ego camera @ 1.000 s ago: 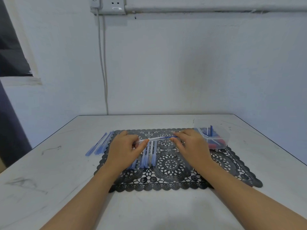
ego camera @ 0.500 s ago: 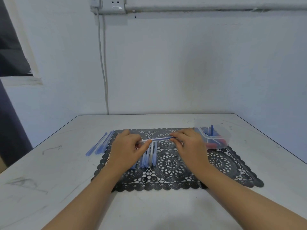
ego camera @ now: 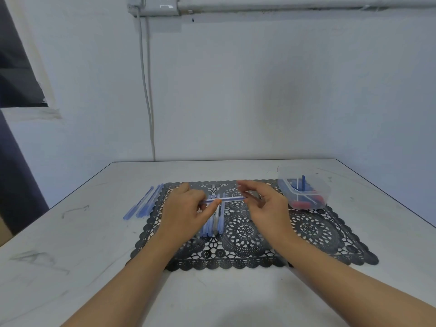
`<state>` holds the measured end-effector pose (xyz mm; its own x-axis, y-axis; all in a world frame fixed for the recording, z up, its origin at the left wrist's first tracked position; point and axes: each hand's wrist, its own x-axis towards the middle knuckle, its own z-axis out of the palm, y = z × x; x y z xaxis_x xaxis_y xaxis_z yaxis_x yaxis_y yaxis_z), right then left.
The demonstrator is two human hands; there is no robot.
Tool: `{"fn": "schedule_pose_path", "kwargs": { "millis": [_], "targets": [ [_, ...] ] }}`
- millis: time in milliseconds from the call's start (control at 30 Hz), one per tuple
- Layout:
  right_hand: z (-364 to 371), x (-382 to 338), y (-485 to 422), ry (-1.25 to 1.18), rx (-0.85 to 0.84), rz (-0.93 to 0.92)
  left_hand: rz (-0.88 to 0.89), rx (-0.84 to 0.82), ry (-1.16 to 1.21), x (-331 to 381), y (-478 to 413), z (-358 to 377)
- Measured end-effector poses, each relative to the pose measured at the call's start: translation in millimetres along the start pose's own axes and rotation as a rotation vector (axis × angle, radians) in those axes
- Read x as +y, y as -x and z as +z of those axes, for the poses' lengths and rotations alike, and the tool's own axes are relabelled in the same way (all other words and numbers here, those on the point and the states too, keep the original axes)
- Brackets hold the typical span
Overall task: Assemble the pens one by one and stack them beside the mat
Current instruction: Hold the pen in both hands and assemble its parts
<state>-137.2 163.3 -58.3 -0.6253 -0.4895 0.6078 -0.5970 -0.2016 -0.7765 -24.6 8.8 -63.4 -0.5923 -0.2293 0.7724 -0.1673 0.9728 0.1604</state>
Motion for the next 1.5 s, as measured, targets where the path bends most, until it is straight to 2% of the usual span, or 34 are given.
{"fn": "schedule_pose_path", "kwargs": {
  "millis": [133,300,400,567,767,867,1033,1300,1400,1500],
  "targets": [
    [1,0,-1,-0.145,-0.007,0.115,-0.014,-0.021,0.008,0,0,0],
    [-3,8,-8,-0.204,0.06,0.208,-0.021,-0.025,0.026,-1,0,-1],
    [-12,12,-12,-0.007,-0.002,0.284,-0.041,-0.024,0.029,-2,-1,-2],
    [-25,20,-19,0.524,-0.321,0.249,-0.073,-0.033,0.037,-7,0,-3],
    [-25,21,-21,0.775,-0.477,0.131,-0.095,-0.049,0.041,-11,0,-2],
    [-23,20,-20,0.834,-0.519,0.132,-0.089,-0.052,0.055,-9,1,-3],
    [-21,15,-20,0.695,-0.436,0.222,-0.097,-0.066,0.045,-9,0,-3],
    [-16,6,-16,0.057,-0.112,0.377,-0.087,-0.063,0.034,-9,0,0],
    [-14,0,-14,-0.135,-0.066,0.394,-0.089,-0.056,0.044,-8,0,-1],
    [-13,-2,-14,-0.229,-0.042,0.406,-0.093,-0.064,0.034,-7,0,-1]
  ]
}}
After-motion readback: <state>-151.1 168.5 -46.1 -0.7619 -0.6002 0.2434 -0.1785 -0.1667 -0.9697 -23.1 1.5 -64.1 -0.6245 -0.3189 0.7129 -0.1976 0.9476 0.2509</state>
